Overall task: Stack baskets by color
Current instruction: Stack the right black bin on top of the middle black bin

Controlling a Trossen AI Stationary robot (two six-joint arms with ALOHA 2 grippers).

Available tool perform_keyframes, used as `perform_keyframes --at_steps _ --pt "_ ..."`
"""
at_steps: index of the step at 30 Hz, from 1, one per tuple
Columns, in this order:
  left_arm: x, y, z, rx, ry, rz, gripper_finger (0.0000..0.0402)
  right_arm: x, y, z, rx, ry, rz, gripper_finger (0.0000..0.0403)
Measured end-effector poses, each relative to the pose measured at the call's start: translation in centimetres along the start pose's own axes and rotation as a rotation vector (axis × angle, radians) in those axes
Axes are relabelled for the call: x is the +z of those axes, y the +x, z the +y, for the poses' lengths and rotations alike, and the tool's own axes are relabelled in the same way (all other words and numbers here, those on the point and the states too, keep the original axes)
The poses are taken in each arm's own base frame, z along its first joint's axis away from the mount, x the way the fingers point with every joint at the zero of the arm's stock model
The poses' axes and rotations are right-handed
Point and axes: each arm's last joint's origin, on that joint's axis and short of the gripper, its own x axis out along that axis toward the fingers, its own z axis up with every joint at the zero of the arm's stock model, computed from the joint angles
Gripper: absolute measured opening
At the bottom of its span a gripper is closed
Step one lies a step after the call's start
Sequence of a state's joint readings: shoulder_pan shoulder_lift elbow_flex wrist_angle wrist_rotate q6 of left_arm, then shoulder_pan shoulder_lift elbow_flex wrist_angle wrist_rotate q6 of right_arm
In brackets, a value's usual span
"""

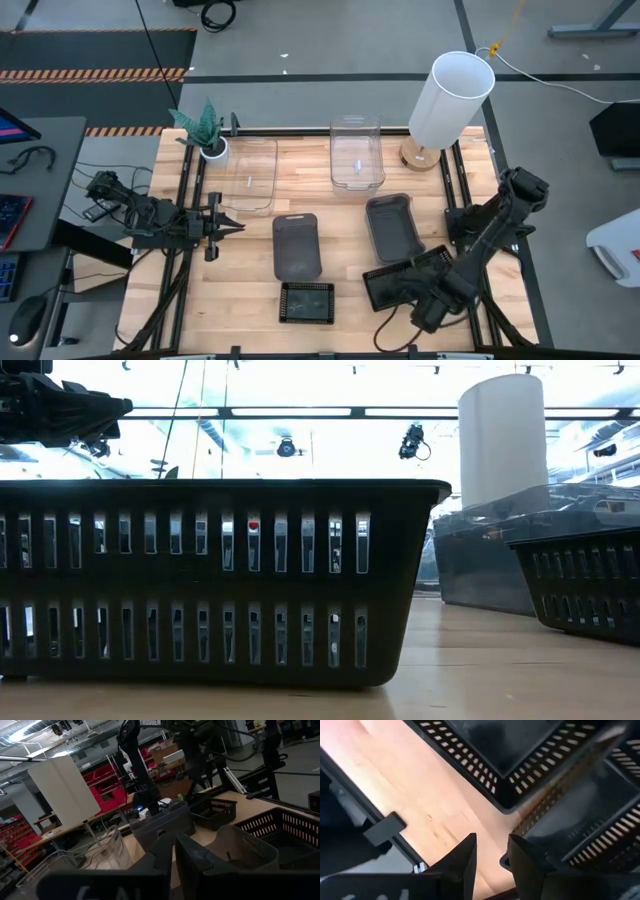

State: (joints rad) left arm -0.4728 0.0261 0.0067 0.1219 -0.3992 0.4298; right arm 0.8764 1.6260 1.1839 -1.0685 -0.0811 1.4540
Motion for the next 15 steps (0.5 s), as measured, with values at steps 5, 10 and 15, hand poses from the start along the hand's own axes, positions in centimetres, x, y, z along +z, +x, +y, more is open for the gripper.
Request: perform_keyframes --at_steps 5,10,15 --pt "0.0 0.0 0.0 0.000 0.000 0.000 0.0029 -1.7 0.1 -0.2 -0.038 0.059 -0.107 0.0120" --pt "0.0 0.0 0.0 0.000 0.000 0.000 0.0034 -2.9 1.1 -0.8 -0.061 0.127 -0.175 0.0130" --pt "0.0 0.0 0.0 0.000 0.000 -0.001 0.0030 -3.5 3.2 -1.6 -0.066 0.173 -0.143 0.0145"
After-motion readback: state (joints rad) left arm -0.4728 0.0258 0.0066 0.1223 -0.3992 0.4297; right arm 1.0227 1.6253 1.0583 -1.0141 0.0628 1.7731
